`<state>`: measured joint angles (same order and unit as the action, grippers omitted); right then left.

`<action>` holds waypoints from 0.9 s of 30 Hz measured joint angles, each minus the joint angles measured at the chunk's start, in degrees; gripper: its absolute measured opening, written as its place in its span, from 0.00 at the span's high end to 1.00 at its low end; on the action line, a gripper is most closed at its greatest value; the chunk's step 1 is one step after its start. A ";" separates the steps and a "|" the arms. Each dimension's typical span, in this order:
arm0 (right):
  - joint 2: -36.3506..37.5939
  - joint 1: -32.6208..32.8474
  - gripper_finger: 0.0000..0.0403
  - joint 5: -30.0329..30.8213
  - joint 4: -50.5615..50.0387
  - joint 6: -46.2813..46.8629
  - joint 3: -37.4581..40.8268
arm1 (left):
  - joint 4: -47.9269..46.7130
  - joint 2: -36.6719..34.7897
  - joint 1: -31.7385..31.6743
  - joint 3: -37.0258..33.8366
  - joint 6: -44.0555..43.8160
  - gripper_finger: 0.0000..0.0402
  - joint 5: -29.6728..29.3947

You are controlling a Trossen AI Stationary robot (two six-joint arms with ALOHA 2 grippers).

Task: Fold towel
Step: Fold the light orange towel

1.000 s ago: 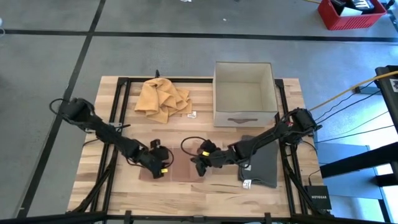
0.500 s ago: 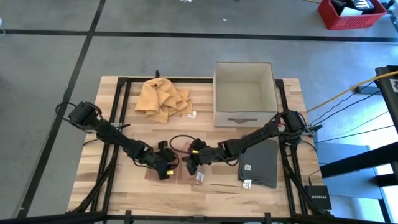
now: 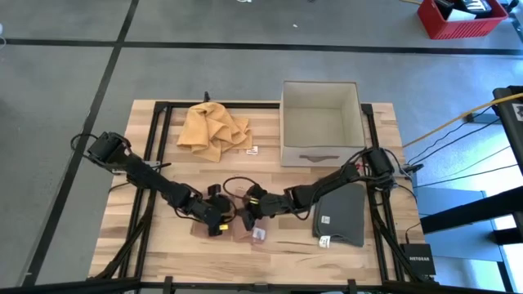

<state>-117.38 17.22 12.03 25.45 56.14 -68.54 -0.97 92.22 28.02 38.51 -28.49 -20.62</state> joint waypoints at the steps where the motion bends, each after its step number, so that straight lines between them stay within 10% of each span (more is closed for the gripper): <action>1: -0.03 0.02 0.95 0.15 -1.16 0.35 0.01 | -2.84 -1.03 0.12 1.43 0.02 0.61 0.33; 11: 0.00 -0.11 0.95 0.50 -2.47 0.39 0.01 | -32.46 -8.55 7.25 5.47 -13.25 0.61 2.97; 27: -6.50 -1.59 0.95 -0.98 -4.25 2.53 -11.18 | -7.33 -4.22 8.69 -5.38 -11.72 0.61 -2.91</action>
<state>-123.88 15.63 11.05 21.20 58.67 -79.72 -8.30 88.01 36.71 33.12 -40.21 -23.53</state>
